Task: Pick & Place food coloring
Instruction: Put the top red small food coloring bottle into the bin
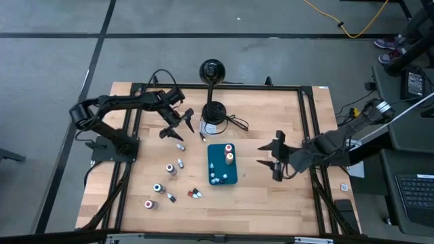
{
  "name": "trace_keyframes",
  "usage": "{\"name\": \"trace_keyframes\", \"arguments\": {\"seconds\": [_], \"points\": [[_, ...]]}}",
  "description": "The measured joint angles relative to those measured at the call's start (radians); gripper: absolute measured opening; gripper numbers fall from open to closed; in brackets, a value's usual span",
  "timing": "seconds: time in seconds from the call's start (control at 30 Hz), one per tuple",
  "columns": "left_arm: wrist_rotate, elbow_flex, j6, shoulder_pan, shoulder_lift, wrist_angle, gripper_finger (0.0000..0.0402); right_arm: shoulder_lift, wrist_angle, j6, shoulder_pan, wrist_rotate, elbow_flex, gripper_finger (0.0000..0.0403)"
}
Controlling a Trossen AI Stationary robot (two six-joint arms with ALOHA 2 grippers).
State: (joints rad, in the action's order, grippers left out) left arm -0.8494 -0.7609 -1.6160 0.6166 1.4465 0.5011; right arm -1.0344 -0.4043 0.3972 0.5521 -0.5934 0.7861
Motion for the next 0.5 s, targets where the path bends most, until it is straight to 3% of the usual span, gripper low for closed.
{"name": "trace_keyframes", "arguments": {"seconds": [0.17, 0.5], "points": [[-0.035, 0.0, 0.03, 0.008, 0.054, -0.001, 0.0292, 0.088, -0.01, 0.019, 0.022, 0.063, -0.142, 0.0223], [-0.04, 0.0, 0.004, 0.017, 0.08, 0.004, 0.0292, 0.299, 0.129, 0.043, 0.032, 0.063, -0.452, 0.0223]]}}
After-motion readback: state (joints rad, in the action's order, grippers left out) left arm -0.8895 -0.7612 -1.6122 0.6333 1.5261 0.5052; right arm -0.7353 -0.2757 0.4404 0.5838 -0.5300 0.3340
